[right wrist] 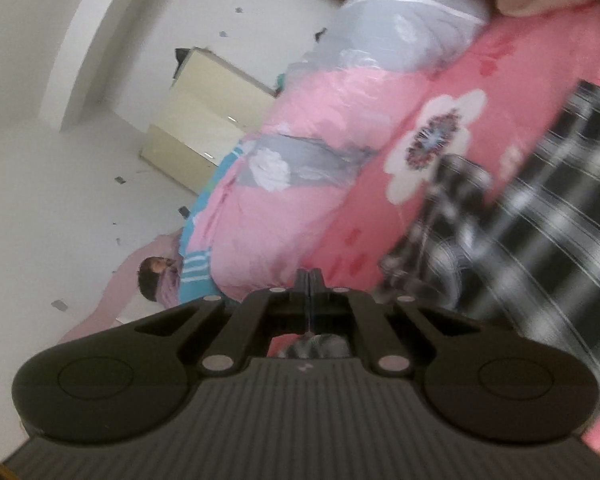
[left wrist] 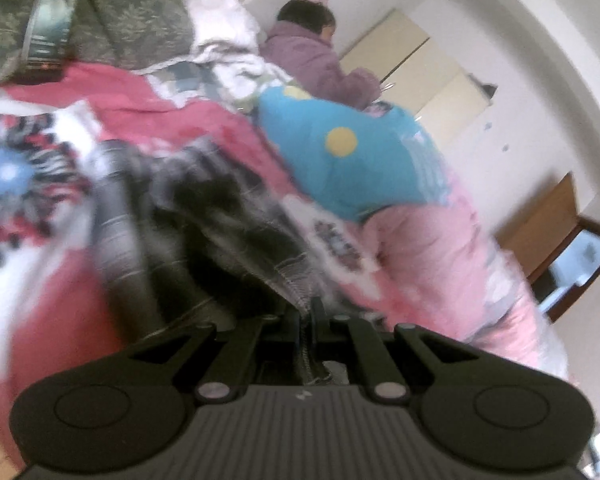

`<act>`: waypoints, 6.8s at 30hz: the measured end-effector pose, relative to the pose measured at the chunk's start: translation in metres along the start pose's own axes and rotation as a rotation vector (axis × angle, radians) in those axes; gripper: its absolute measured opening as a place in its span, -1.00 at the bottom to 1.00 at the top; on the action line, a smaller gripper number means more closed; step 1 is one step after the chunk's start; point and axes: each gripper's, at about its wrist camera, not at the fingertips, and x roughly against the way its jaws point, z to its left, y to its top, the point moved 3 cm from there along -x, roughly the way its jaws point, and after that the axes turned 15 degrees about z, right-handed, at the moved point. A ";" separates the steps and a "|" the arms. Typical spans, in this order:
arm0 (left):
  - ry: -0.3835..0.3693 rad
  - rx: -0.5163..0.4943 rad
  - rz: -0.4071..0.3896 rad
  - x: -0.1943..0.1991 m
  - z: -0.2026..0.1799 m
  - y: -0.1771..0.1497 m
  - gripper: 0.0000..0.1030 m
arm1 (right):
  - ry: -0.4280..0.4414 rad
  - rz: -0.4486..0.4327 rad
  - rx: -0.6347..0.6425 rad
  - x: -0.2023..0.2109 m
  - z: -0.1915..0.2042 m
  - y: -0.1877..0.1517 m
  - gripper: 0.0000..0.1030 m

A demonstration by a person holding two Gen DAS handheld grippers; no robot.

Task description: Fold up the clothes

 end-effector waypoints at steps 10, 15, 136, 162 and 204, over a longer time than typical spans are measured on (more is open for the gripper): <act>0.090 -0.039 -0.033 0.017 0.020 -0.024 -0.69 | -0.009 0.043 -0.042 0.017 -0.022 -0.016 -0.95; 0.117 -0.044 -0.081 0.037 0.014 -0.036 -0.53 | -0.016 0.074 0.043 0.026 -0.010 -0.019 -0.86; 0.229 0.135 -0.241 0.038 0.087 0.065 -0.02 | 0.288 0.887 1.162 -0.423 0.322 -0.392 -0.79; 0.347 0.168 -0.196 0.014 0.088 0.062 -0.07 | 0.057 0.520 1.768 -0.258 0.222 -0.334 -0.45; 0.340 0.178 -0.192 0.019 0.091 0.058 -0.08 | 0.088 0.536 1.759 -0.211 0.215 -0.361 -1.00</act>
